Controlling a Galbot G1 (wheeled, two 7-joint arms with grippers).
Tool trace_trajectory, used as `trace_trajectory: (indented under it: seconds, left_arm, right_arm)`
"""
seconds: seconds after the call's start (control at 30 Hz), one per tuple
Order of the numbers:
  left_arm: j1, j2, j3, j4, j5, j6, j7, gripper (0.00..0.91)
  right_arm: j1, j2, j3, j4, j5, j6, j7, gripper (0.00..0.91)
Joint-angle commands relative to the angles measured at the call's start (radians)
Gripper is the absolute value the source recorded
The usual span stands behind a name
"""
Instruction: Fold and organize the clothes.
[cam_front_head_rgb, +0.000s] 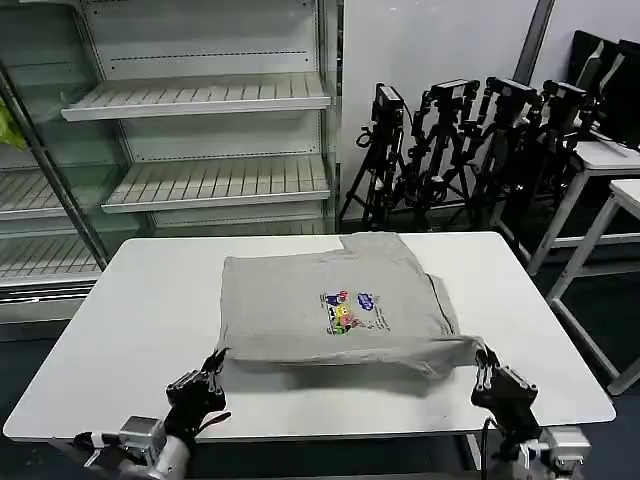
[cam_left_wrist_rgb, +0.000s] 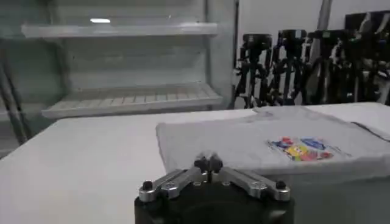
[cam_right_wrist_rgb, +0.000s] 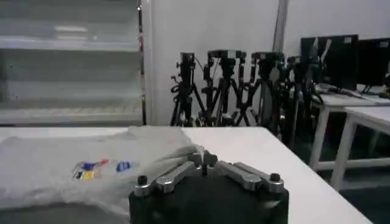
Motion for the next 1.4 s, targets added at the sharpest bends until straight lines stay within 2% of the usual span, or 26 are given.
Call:
trace_trajectory:
  seconds: [0.03,0.37,0.53,0.77,0.83,0.87,0.9,1.13,1.4]
  left_arm:
    - [-0.176,0.075,0.038,0.165,-0.008,-0.005,0.009,0.010]
    - [-0.324,0.144,0.066,0.301,-0.022,-0.003,0.011,0.010]
    - [-0.380,0.151,0.084,0.357,-0.029,-0.004,0.006,0.010]
    - [-0.432,0.142,0.115,0.424,-0.013,-0.010,0.002,0.020]
    - [-0.447,0.137,0.125,0.440,-0.004,-0.011,0.001,0.151]
    - [-0.449,0.137,0.127,0.445,0.000,-0.011,0.001,0.715]
    - [-0.453,0.135,0.131,0.452,0.011,-0.011,0.001,0.907]
    - [-0.439,0.116,0.132,0.455,0.018,-0.008,-0.007,0.907]
    - [-0.292,0.085,0.069,0.350,0.017,-0.011,-0.010,0.907]
  right_arm:
    - [0.231,-0.101,-0.046,-0.133,0.076,-0.022,0.007,0.000]
    - [0.448,-0.158,-0.189,-0.305,0.106,-0.072,0.006,0.000]
    - [0.526,-0.152,-0.244,-0.384,0.094,-0.105,0.003,0.000]
    - [0.556,-0.107,-0.296,-0.458,0.044,-0.112,-0.003,0.000]
    - [0.574,-0.088,-0.310,-0.496,0.021,-0.112,-0.003,0.000]
    - [0.578,-0.085,-0.314,-0.502,0.017,-0.113,-0.002,0.736]
    - [0.585,-0.076,-0.321,-0.516,0.010,-0.113,-0.001,0.907]
    - [0.594,-0.044,-0.341,-0.558,-0.037,-0.106,-0.008,0.907]
    - [0.458,-0.039,-0.261,-0.452,-0.057,-0.048,-0.024,0.907]
